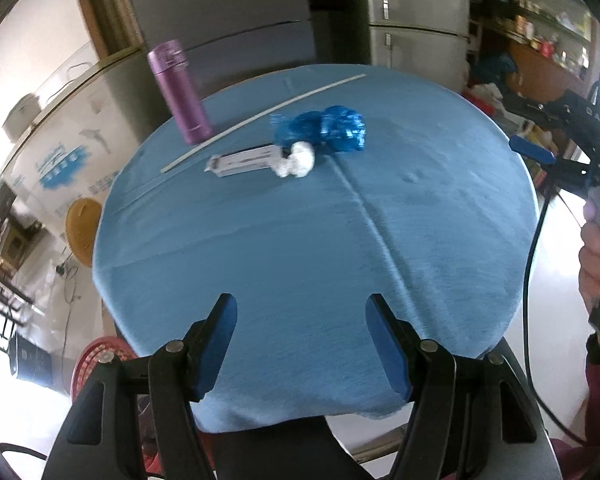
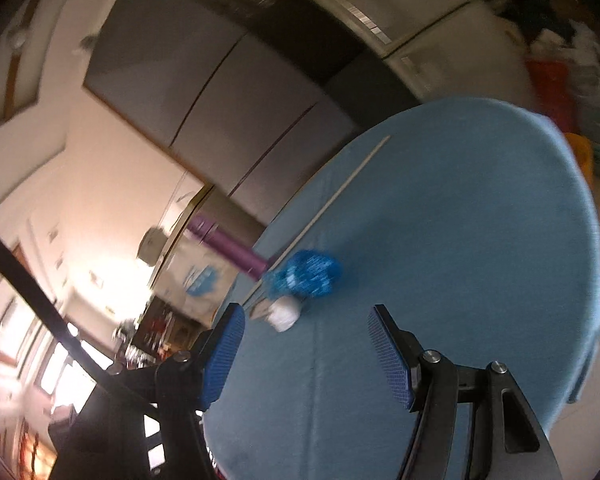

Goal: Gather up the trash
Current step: 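Move both tools back over the table toward the blue bags and tissue, then grasp the blue plastic bags with the right tool, then grasp the white tissue with the left tool, then lift the tissue and blue bags with both tools toward the red basket, then open both tools over the red basket to drop the tissue and bags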

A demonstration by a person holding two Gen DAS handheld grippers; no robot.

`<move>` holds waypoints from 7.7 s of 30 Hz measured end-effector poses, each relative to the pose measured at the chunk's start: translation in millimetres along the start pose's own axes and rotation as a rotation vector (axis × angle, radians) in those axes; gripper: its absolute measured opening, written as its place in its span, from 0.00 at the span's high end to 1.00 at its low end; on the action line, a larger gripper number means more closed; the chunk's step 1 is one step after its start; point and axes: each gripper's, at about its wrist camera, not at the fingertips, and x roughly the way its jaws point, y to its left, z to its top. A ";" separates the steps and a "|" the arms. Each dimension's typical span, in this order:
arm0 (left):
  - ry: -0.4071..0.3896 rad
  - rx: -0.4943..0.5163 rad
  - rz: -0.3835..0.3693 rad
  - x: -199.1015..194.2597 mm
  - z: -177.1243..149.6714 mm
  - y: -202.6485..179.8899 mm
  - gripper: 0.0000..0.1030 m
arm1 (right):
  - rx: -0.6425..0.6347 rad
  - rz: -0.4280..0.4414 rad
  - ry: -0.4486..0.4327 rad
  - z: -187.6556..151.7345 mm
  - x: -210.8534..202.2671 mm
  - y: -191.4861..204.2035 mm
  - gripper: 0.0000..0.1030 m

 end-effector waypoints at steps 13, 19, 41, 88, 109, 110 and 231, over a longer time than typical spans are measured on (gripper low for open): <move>0.019 -0.064 -0.007 23.8 9.0 36.9 0.34 | 0.070 -0.064 0.011 14.3 14.8 -27.3 0.34; 0.038 -0.105 0.014 46.0 15.8 72.2 0.34 | 0.040 -0.078 0.090 9.3 56.9 -16.9 0.34; 0.070 -0.180 -0.049 103.8 61.0 129.8 0.34 | -0.205 -0.199 0.217 20.6 233.3 46.2 0.23; 0.027 -0.031 -0.188 205.4 133.7 34.0 0.73 | 0.003 -0.143 0.029 12.4 155.1 -38.6 0.39; -0.069 -0.122 -0.047 72.0 70.4 79.1 0.75 | -0.208 -0.113 0.017 -22.5 111.1 63.1 0.39; -0.069 -0.131 -0.030 65.3 66.4 82.6 0.75 | -0.221 -0.115 0.015 -25.1 107.1 68.1 0.39; -0.171 -0.383 0.406 -45.3 -76.1 228.5 0.74 | -0.626 0.083 0.311 -178.6 145.5 272.8 0.37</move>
